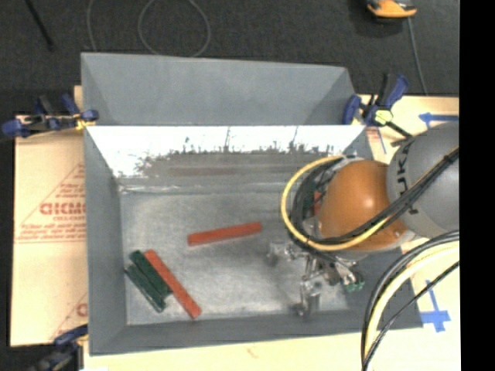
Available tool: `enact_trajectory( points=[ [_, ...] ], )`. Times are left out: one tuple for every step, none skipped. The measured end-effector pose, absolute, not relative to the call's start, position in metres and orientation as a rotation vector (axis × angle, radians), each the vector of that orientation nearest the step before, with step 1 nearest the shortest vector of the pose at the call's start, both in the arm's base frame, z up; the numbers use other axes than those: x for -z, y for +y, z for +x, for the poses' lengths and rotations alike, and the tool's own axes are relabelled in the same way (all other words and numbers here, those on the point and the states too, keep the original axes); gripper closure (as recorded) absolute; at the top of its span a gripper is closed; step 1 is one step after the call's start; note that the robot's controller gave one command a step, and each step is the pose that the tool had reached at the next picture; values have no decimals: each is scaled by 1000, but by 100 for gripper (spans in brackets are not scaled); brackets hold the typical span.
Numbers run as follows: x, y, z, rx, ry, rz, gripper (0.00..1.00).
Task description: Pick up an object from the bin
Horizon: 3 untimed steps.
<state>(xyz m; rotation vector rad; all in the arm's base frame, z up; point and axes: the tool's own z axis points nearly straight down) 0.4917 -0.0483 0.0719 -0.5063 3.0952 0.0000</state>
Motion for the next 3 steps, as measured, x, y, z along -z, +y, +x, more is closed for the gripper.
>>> enact_trajectory(
  points=[
    [-119, -65, 475, 2, 3135, -33, 0],
    [-111, -159, 499, 7, 3117, -346, 0],
    [-98, -53, 542, 1, 2996, -914, 0]
  ],
)
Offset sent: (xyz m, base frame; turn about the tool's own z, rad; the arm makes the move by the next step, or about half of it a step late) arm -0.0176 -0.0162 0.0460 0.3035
